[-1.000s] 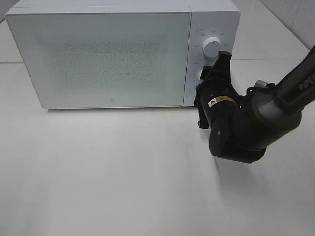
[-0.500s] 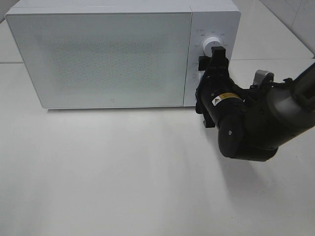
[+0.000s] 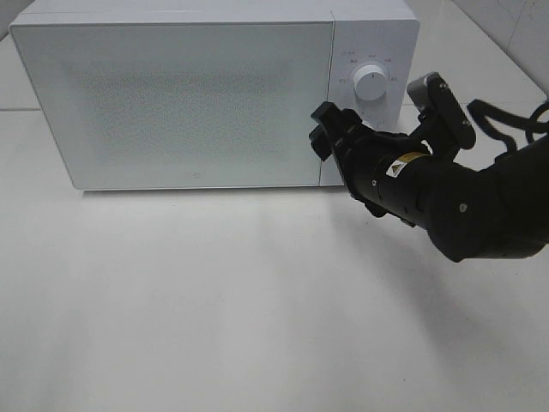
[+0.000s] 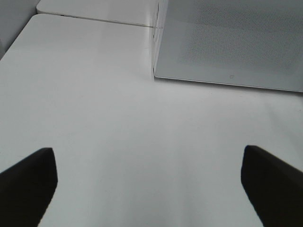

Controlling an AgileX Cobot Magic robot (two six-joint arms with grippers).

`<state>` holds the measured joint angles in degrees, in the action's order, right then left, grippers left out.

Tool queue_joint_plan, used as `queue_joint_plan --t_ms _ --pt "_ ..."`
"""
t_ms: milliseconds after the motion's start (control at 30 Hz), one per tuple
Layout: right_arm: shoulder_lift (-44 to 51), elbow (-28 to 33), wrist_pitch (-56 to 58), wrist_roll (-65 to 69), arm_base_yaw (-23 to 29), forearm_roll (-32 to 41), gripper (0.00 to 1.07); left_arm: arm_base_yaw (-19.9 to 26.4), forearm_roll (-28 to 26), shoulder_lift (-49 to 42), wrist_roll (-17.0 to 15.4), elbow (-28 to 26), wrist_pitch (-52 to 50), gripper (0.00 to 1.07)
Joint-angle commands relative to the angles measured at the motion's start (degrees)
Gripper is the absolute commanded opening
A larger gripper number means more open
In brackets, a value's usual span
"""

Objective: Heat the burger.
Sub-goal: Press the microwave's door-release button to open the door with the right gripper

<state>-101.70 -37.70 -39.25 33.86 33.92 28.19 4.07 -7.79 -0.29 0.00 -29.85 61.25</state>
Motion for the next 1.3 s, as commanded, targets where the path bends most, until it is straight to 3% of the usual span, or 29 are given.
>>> queue_joint_plan --t_ms 33,100,200,267,367,500,667,1300 --pt "1.7 0.0 4.4 -6.4 -0.7 -0.6 0.76 -0.2 -0.1 -0.9 0.0 0.2 -0.1 0.98" --pt "5.2 0.0 15.9 -19.3 -2.9 -0.9 0.76 -0.2 -0.1 -0.9 0.0 0.2 -0.1 0.98" --pt "6.0 0.0 18.2 -21.7 -3.5 -1.3 0.76 -0.2 -0.1 -0.9 0.0 0.2 -0.1 0.98" --pt "9.2 0.0 29.3 -31.4 -6.1 -2.7 0.76 -0.2 -0.1 -0.9 0.0 0.2 -0.1 0.98" --pt "11.8 0.0 37.9 -35.6 -7.9 -5.0 0.76 -0.2 -0.1 -0.9 0.0 0.2 -0.1 0.98" --pt "14.7 0.0 44.8 -36.2 -9.5 -9.1 0.76 -0.2 -0.1 -0.9 0.0 0.2 -0.1 0.98" --pt "22.1 0.0 61.4 -35.9 -10.6 -18.4 0.76 -0.2 -0.1 -0.9 0.0 0.2 -0.1 0.98" --pt "53.1 0.0 93.3 -35.8 -10.6 -21.3 0.76 -0.2 -0.1 -0.9 0.0 0.2 -0.1 0.98"
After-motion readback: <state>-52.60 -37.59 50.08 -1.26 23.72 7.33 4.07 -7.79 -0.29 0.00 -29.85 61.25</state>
